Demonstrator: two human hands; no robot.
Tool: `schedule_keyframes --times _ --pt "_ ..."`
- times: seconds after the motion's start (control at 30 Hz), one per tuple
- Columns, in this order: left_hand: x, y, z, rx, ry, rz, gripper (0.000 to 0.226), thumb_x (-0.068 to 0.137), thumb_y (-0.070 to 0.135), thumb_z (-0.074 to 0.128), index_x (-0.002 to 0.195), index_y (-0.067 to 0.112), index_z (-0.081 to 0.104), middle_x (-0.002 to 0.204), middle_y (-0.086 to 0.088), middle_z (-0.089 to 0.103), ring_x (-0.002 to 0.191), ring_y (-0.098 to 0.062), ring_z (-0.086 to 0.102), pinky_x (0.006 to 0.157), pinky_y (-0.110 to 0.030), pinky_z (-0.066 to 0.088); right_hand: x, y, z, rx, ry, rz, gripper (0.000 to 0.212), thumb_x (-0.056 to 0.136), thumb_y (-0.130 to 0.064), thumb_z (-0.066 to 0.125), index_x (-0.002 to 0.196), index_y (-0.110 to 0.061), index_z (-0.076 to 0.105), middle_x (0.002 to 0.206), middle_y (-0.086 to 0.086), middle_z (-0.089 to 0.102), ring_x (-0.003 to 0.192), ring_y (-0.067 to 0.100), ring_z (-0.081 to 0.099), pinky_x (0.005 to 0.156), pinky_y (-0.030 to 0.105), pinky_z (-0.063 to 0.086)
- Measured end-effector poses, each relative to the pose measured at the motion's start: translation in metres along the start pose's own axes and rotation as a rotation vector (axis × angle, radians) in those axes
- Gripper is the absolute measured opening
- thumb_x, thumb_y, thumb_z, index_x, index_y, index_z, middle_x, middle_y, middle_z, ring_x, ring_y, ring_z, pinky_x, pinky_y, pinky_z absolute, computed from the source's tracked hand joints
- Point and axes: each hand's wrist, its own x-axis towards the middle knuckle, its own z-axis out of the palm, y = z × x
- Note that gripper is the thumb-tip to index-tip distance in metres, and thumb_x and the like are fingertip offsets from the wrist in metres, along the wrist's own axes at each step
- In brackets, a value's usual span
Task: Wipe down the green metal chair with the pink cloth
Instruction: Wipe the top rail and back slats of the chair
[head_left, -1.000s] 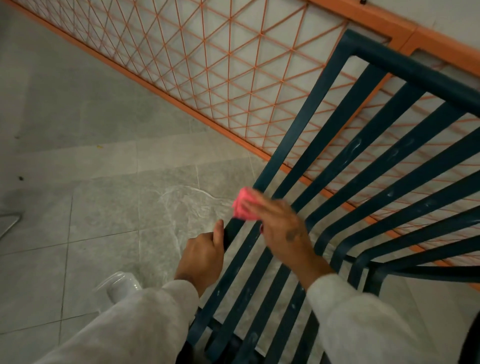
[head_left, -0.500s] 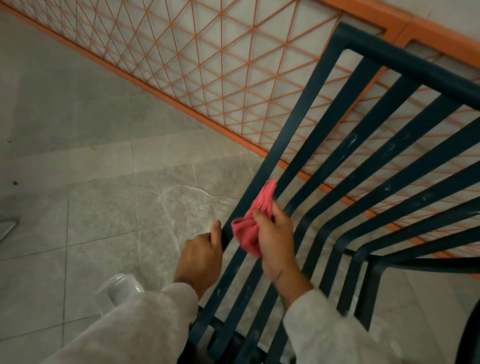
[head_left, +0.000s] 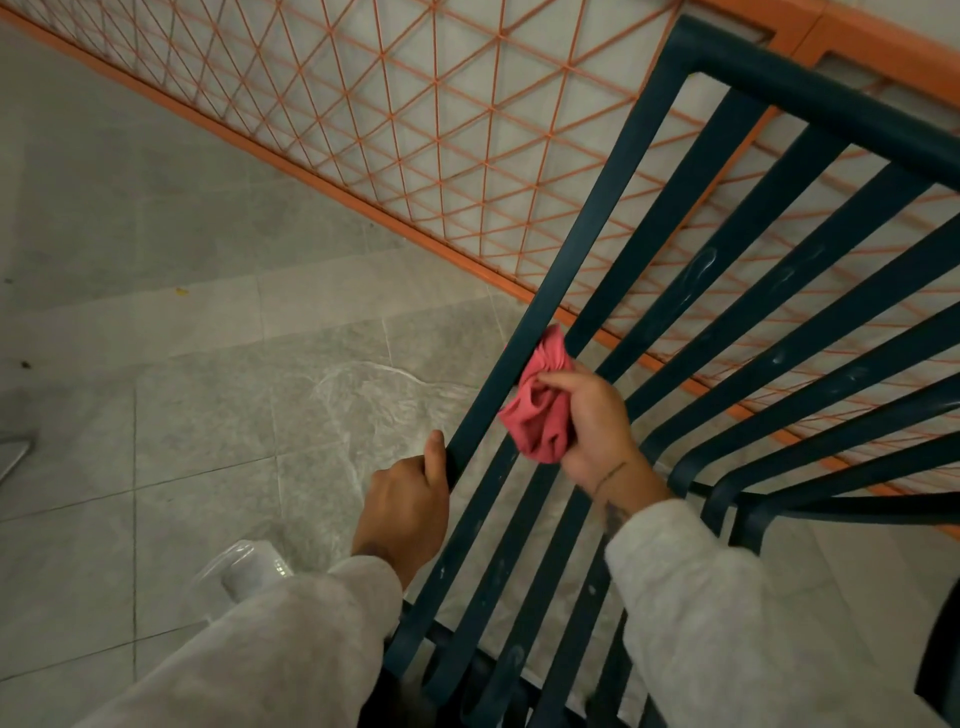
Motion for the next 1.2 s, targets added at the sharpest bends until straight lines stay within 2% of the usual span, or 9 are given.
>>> schedule_keyframes --times 0.13,0.4,0.6,0.7,0.8,0.87,0.93,1.03,1.2 --pt "0.0 0.001 -0.001 0.027 -0.016 0.022 0.042 0.105 0.036 0.024 0.129 0.014 0.051 0.071 -0.004 0.062 0.065 -0.018 0.063 0.072 -0.039 0.058 -0.004 0.005 0.0 -0.004 -0.019 0.0 0.02 0.093 -0.011 0.058 0.107 -0.019 0.071 0.098 0.008 0.069 0.086 0.024 0.067 0.058 0.032 0.056" --pt "-0.004 0.003 -0.005 0.0 -0.021 0.038 0.046 0.103 0.031 0.027 0.115 -0.002 0.057 0.067 -0.006 0.062 0.063 -0.029 0.063 0.069 -0.046 0.056 -0.05 0.087 0.013 0.065 -0.085 0.163 0.033 0.088 -0.002 0.058 0.109 -0.022 0.074 0.107 0.017 0.074 0.108 0.042 0.067 0.097 0.06 0.051" --pt "-0.005 0.001 -0.005 0.048 -0.03 0.034 0.039 0.105 0.027 0.034 0.141 0.012 0.039 0.09 -0.003 0.066 0.077 -0.017 0.065 0.078 -0.035 0.057 -0.029 0.022 0.002 0.128 -0.009 0.004 0.038 0.093 -0.006 0.057 0.114 -0.036 0.068 0.116 0.008 0.069 0.107 0.034 0.065 0.08 0.049 0.059" --pt "-0.005 0.001 -0.008 0.063 -0.123 0.055 0.047 0.102 0.02 0.045 0.145 0.01 0.029 0.108 -0.009 0.063 0.086 -0.02 0.065 0.08 -0.034 0.058 -0.023 -0.028 -0.006 -0.253 0.0 -0.29 0.041 0.099 -0.011 0.053 0.132 -0.036 0.06 0.116 -0.002 0.067 0.1 0.022 0.068 0.073 0.031 0.059" --pt "0.005 0.007 -0.014 -0.08 -0.088 0.047 0.032 0.104 0.039 0.032 0.117 0.019 0.053 0.094 0.003 0.062 0.081 -0.017 0.065 0.08 -0.039 0.058 -0.022 -0.026 -0.007 -0.788 0.012 -0.596 0.053 0.1 -0.015 0.054 0.147 -0.037 0.042 0.137 -0.008 0.046 0.101 0.009 0.063 0.065 0.017 0.057" --pt "0.022 0.027 -0.013 -0.234 -0.091 -0.001 0.037 0.103 0.047 0.027 0.102 0.022 0.055 0.088 0.002 0.063 0.075 -0.019 0.066 0.075 -0.04 0.059 -0.019 -0.005 -0.01 -1.244 0.008 -0.881 0.07 0.094 -0.008 0.063 0.153 -0.032 0.035 0.157 -0.003 0.024 0.122 0.019 0.054 0.088 0.029 0.059" --pt "0.038 0.046 -0.008 -0.218 -0.112 0.058 0.032 0.104 0.043 0.028 0.098 0.022 0.051 0.088 -0.003 0.063 0.071 -0.019 0.064 0.071 -0.041 0.057 -0.004 0.014 -0.018 -1.568 -0.014 -1.05 0.084 0.08 -0.003 0.075 0.153 -0.021 0.037 0.163 0.005 0.019 0.116 0.028 0.057 0.088 0.039 0.058" --pt "0.052 0.056 0.002 -0.134 -0.09 0.163 0.038 0.104 0.045 0.022 0.092 0.023 0.05 0.084 0.001 0.06 0.074 -0.016 0.059 0.078 -0.041 0.052 0.01 0.0 -0.025 -1.678 0.035 -1.086 0.093 0.064 -0.003 0.083 0.148 -0.016 0.044 0.162 0.007 0.029 0.093 0.031 0.061 0.072 0.041 0.057" --pt "0.055 0.049 0.01 -0.182 -0.103 0.135 0.048 0.098 0.06 0.018 0.104 0.027 0.053 0.088 0.005 0.066 0.077 -0.012 0.064 0.083 -0.039 0.055 0.019 -0.057 -0.029 -1.944 0.101 -1.187 0.089 0.071 -0.006 0.07 0.153 -0.019 0.036 0.163 0.005 0.027 0.102 0.038 0.059 0.079 0.047 0.053"
